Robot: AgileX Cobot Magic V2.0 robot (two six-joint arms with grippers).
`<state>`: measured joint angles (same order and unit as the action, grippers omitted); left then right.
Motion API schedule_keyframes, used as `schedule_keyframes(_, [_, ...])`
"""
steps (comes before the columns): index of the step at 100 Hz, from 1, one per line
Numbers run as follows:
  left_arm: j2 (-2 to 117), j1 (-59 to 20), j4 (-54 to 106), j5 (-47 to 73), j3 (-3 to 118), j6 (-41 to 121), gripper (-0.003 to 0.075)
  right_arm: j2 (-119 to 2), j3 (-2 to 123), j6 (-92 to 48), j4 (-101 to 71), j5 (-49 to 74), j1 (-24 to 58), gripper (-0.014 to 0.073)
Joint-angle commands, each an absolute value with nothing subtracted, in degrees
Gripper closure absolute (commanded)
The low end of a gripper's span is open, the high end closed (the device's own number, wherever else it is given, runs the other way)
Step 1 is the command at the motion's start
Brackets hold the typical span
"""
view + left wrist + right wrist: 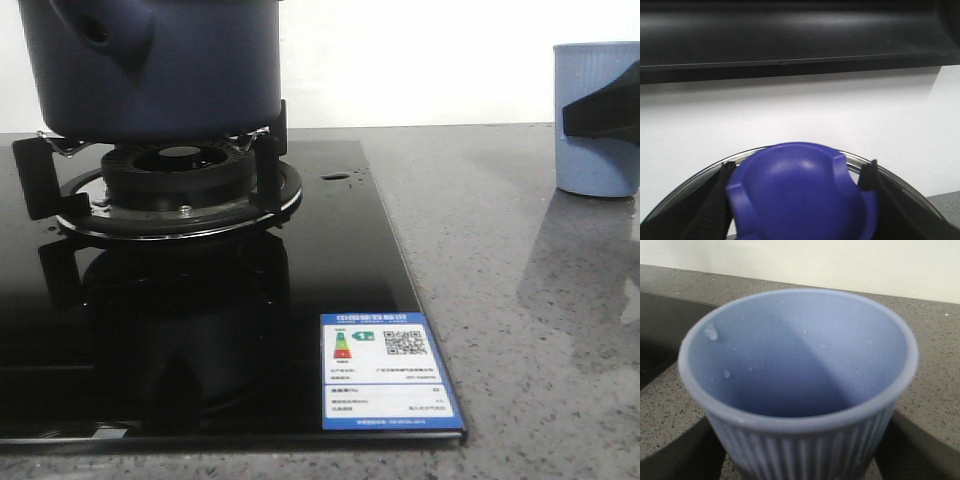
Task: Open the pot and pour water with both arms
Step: 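Open the right gripper to release the cup and back away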
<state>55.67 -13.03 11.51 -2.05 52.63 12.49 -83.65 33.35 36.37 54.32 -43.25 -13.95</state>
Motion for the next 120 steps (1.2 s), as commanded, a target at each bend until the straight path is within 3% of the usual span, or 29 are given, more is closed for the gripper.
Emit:
schedule_keyframes(1, [54.5,-12.8,11.4,-8.3,54.7,12.5,0.0360,-82.2,34.6,35.9,52.7,-43.9,-14.3,0.0199])
schedule_keyframes(26, [54.5,-12.8,11.4,-8.3,54.7,12.5,0.0360,-82.2,34.5,36.4,52.7,-43.9,-14.3,-0.0042])
schedule_keyframes(70, [54.5,-12.8,11.4,-8.3,54.7,12.5,0.0360,-76.1,29.3,38.9,54.9,-40.1,-14.3,-0.0043])
schedule_keyframes(120, [55.0,-16.5,11.4,-8.7,54.7,12.5,0.0360,-53.0,17.3,42.0,54.9,-33.5,-14.3,-0.0043])
